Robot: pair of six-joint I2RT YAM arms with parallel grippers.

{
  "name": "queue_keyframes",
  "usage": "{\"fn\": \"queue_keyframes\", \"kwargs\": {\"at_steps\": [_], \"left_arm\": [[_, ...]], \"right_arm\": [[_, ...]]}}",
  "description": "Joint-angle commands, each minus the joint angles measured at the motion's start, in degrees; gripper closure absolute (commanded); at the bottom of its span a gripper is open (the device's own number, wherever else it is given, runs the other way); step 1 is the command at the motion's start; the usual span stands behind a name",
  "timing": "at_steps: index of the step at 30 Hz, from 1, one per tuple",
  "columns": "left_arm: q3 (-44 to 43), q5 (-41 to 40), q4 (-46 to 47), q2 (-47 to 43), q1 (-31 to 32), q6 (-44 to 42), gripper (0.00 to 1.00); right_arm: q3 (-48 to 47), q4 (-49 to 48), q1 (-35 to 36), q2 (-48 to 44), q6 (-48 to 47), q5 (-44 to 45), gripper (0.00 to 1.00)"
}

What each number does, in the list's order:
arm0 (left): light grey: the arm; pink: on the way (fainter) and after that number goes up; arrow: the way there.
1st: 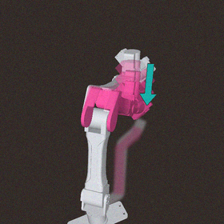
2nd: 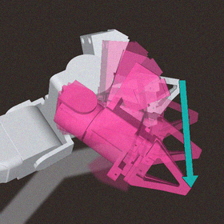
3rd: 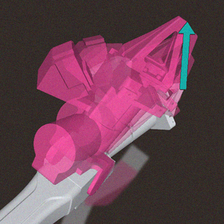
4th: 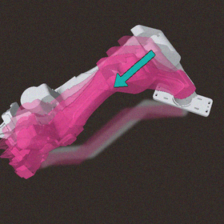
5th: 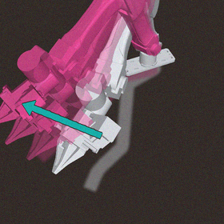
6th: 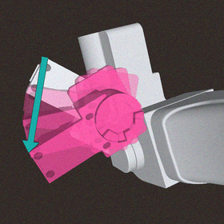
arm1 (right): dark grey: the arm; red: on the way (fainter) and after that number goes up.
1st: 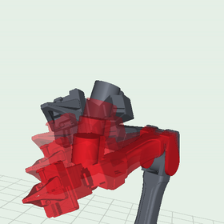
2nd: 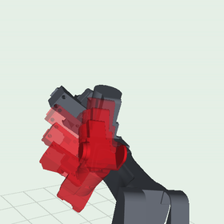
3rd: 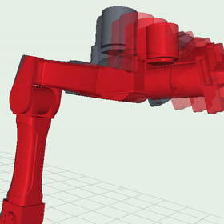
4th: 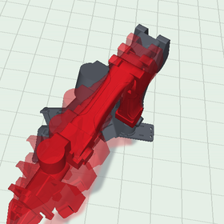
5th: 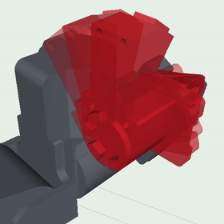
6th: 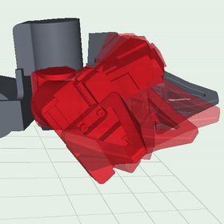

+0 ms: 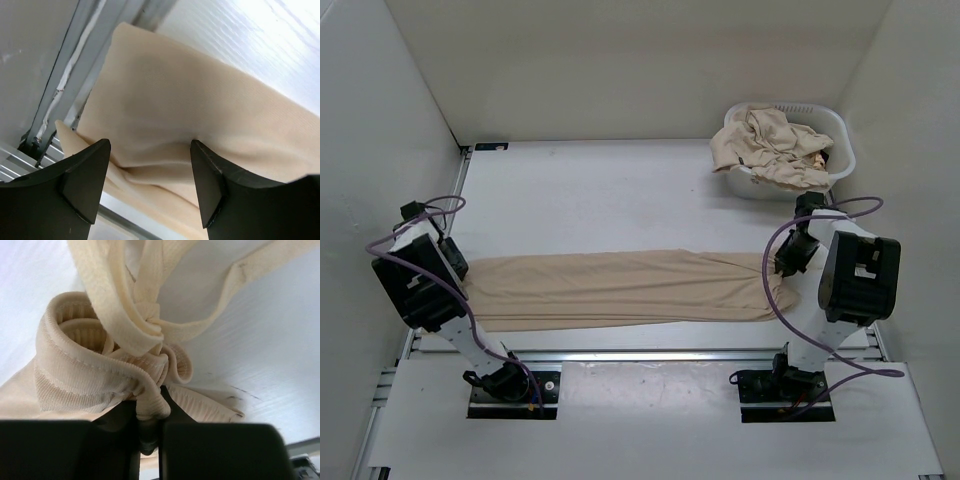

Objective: Fold and stack the trousers
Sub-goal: Fold the trousers

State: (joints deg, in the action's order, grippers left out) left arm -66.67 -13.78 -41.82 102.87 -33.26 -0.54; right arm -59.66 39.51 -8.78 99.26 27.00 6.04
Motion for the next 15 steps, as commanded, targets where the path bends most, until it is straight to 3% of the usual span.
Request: {"fn": "queue_keyframes", "kwargs": {"at_steps": [1,7,10,13,15], "left_arm": [[-0.03,3.67,-2.12,-6.18,1.78,0.54,0.23],[2.43,6.93,-4.75,-10.57,9.07,0.54,0.20],[1.64,8.59,-6.07,-11.89,11.80,0.54,0.19],[-0.12,9.21,-8.18,-11.90,16.02,0.54,0.19],[-0.64,9.21,-8.71,-11.21,19.43,0.54,0.19]], "right_arm": [[-0.79,7.40,-1.07,2.44,2.16,9.83,1.00],[-12.03,18.67,-3.78,-6.88,3.06,32.93,1.00],[-17.32,21.65,-5.29,-9.35,2.18,37.62,1.00],[-22.17,26.58,-1.88,-9.87,2.96,39.74,1.00],[-20.95,29.38,6.37,-9.88,9.01,41.24,1.00]]}}
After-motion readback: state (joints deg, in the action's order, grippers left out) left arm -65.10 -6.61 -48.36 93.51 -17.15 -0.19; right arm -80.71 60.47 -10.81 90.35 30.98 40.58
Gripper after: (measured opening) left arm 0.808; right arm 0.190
